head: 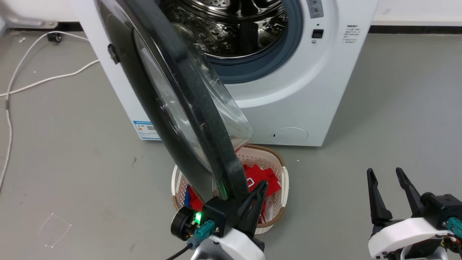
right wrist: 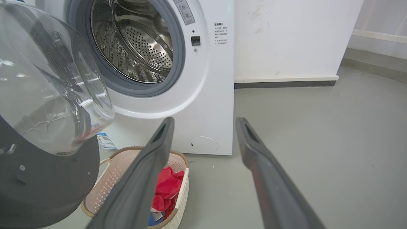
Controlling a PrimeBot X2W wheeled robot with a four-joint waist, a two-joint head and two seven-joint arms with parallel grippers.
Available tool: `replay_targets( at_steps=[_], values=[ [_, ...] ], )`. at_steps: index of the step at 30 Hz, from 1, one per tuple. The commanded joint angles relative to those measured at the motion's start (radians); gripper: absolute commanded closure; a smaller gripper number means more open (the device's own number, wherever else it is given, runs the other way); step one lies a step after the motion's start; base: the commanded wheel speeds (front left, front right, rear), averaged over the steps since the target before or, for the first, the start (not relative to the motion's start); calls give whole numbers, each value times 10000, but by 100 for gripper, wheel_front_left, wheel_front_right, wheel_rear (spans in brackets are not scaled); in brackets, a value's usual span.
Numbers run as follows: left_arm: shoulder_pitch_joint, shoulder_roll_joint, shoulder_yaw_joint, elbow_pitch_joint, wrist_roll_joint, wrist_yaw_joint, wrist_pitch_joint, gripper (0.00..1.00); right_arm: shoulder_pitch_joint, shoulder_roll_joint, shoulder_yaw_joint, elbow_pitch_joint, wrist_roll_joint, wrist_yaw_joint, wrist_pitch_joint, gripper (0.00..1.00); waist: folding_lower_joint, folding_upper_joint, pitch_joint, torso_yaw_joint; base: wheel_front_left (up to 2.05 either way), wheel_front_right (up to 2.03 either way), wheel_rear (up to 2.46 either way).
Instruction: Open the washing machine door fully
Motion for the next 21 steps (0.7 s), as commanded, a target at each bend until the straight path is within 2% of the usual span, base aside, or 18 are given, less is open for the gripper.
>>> replay_targets(
  at_steps=[1, 11, 21],
  values=[
    [75, 597, 479, -93, 115, 433, 43, 100, 83, 19, -22, -27, -24, -2, 22, 0, 0, -1, 5, 289, 0, 0, 0],
    [1026, 1099, 599, -1842, 323, 1135, 138, 100, 121, 16, -148, -161, -165, -2, 134, 0, 0, -1, -28, 1394, 0, 0, 0],
    [1697, 1446, 888, -2923, 488, 1816, 136, 100, 327, 13, -541, -438, -253, -1, 270, 0, 0, -1, 29, 2684, 0, 0, 0]
  ],
)
